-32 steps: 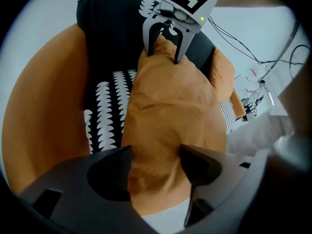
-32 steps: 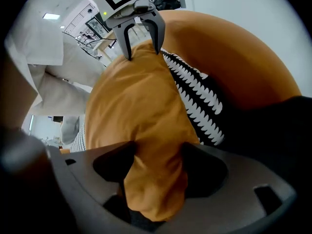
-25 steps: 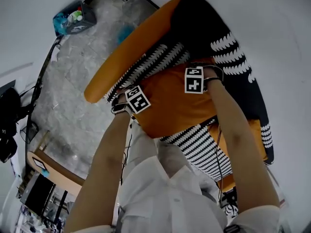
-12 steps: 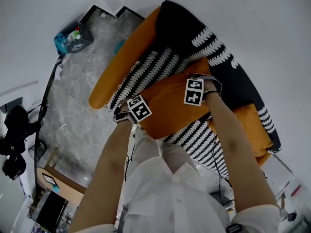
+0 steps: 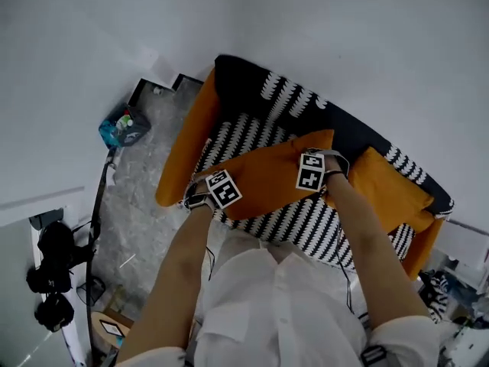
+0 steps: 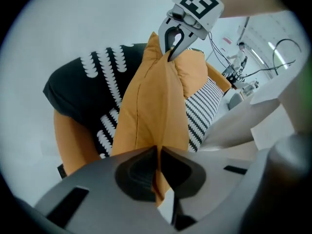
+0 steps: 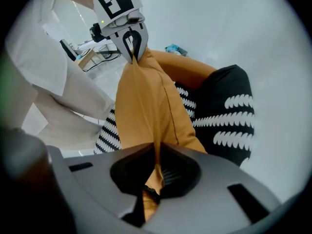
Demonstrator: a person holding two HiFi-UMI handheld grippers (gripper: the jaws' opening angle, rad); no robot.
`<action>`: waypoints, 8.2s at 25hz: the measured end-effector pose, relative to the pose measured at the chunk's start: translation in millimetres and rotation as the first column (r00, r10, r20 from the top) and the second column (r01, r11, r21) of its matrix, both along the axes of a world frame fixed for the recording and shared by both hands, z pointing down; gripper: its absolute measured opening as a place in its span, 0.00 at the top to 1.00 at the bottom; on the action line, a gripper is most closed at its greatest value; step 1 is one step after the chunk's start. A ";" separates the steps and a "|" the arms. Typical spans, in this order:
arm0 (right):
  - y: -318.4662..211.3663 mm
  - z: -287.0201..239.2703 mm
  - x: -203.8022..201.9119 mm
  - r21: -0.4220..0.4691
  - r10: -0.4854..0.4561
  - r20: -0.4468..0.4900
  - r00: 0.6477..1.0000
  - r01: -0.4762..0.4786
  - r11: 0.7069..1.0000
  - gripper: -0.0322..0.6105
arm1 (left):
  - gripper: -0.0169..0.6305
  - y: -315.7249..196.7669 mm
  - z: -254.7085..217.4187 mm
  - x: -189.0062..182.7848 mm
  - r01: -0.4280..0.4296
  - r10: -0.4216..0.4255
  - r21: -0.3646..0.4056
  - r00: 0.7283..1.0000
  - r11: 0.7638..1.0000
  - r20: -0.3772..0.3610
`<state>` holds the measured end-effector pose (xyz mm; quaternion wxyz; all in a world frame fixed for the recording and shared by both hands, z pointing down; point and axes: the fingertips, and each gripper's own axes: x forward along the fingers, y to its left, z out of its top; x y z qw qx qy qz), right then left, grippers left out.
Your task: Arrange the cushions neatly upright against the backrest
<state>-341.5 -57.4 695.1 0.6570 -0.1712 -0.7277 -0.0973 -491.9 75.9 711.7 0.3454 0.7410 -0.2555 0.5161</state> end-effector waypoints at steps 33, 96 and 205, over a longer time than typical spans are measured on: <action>-111.3 -7.1 13.7 0.122 0.592 0.181 0.786 -0.615 0.779 0.83 | 0.69 -246.8 -27.8 -46.1 -0.359 0.314 0.191 0.921 0.914 0.232; 146.2 -224.0 315.0 -0.524 0.730 0.580 -0.360 -0.852 -0.003 0.94 | 0.95 -28.3 -255.5 239.7 0.494 -0.080 0.313 0.624 0.811 -0.778; -127.8 -74.9 590.2 0.056 0.791 0.320 0.522 -0.844 0.534 0.74 | 0.58 -264.0 -100.7 509.3 -0.174 0.186 0.304 0.982 0.936 -0.011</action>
